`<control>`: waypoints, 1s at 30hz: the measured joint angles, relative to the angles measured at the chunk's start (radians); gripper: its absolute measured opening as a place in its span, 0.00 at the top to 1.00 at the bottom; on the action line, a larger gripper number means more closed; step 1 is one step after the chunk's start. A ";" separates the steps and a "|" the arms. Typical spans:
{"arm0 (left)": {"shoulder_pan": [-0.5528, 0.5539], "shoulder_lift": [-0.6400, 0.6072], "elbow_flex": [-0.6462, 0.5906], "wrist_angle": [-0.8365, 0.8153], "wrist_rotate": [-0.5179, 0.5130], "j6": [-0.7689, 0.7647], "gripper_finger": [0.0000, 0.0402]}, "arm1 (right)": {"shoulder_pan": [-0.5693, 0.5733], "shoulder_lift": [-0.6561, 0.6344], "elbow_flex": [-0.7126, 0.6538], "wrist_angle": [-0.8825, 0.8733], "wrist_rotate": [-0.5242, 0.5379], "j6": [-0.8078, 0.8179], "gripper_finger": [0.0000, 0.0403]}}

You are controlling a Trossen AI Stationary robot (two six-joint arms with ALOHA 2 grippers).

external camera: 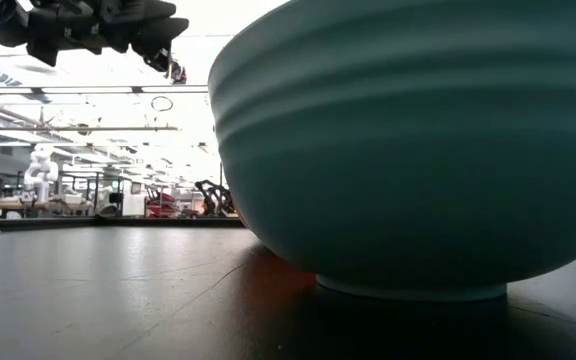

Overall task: Nest bowls inside each other
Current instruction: Stack the black bowl on the pink bowl

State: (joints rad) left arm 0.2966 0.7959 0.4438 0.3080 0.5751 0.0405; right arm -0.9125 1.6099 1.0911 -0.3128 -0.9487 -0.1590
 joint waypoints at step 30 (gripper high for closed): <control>0.042 -0.005 0.033 -0.018 0.000 -0.047 0.67 | 0.178 0.156 0.174 -0.196 0.318 -0.116 0.42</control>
State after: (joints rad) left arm 0.3389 0.7906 0.4770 0.2896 0.5755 -0.0065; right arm -0.7340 1.7660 1.2652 -0.5091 -0.6308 -0.2753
